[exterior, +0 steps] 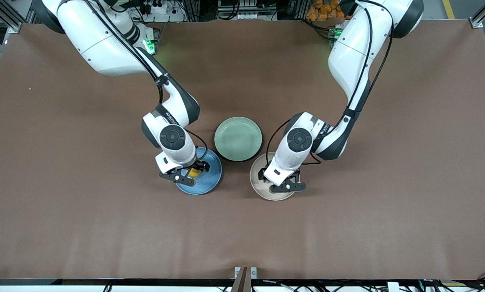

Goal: Pick lemon and lettuce from blue and beige plates
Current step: 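Lower and close the right gripper on the lemon while the left grasps lettuce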

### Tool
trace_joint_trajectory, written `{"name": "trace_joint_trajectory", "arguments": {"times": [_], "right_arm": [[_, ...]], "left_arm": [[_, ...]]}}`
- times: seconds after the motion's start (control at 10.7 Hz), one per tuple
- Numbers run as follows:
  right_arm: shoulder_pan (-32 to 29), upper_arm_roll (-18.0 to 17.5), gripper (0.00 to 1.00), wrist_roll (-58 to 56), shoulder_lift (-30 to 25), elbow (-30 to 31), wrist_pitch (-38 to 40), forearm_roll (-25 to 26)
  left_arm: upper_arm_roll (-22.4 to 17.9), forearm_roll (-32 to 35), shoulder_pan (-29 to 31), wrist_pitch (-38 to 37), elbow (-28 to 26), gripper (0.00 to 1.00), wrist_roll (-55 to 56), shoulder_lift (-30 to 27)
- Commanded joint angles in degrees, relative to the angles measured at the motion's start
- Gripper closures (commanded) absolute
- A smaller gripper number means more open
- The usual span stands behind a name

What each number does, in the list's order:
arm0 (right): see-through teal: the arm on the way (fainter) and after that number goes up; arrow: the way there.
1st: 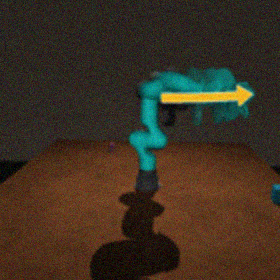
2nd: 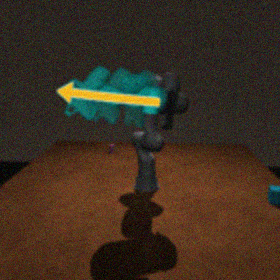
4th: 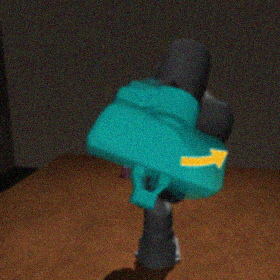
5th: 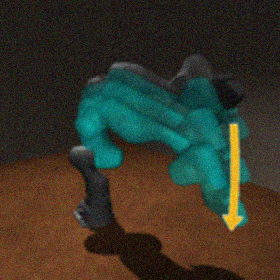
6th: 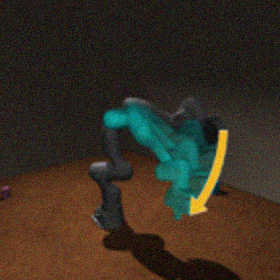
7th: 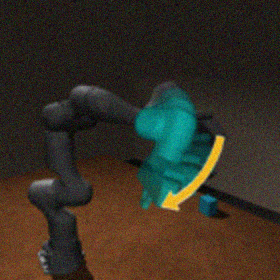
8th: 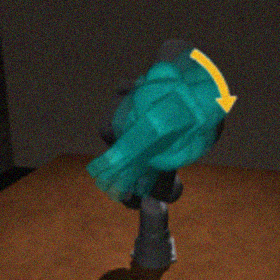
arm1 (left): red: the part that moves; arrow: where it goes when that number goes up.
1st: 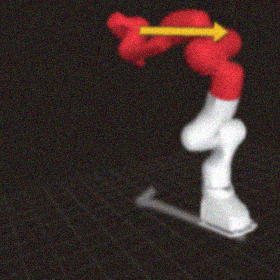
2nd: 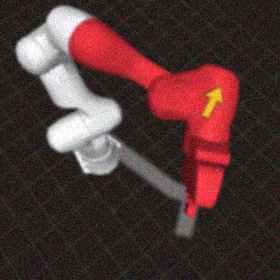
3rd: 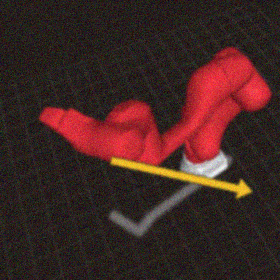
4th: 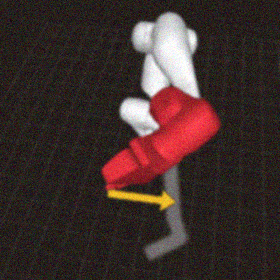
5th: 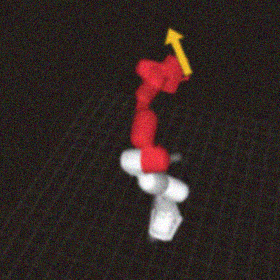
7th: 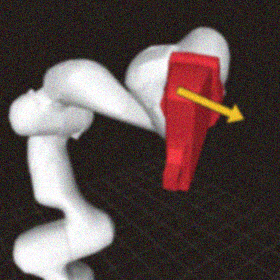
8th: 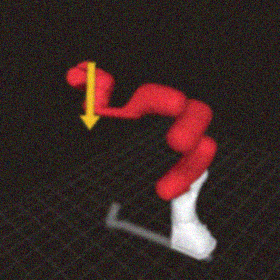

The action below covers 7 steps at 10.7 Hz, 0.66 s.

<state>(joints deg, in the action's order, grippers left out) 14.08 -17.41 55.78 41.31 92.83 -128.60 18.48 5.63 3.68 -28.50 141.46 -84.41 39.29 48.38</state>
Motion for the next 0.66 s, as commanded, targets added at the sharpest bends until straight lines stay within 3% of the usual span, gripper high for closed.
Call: {"name": "trace_joint_trajectory", "arguments": {"times": [0.0, 0.28, 0.56], "right_arm": [[0.25, -0.43, 0.05, 3.19, 1.06, -0.54, -0.24, 3.05], [0.16, -0.43, 0.42, 4.67, 1.06, -0.72, -0.24, 3.32], [0.07, -1.14, 0.49, 7.23, 0.97, -1.07, -0.16, 3.32]], "left_arm": [[-0.79, 1.86, -0.94, -1.79, 0.13, 0.00, 0.44, 0.14], [-0.70, 7.13, -1.03, -7.32, 0.21, 0.00, 0.44, -0.21], [-0.70, 7.05, -1.29, -7.61, 0.39, 0.00, 0.70, -0.12]]}}
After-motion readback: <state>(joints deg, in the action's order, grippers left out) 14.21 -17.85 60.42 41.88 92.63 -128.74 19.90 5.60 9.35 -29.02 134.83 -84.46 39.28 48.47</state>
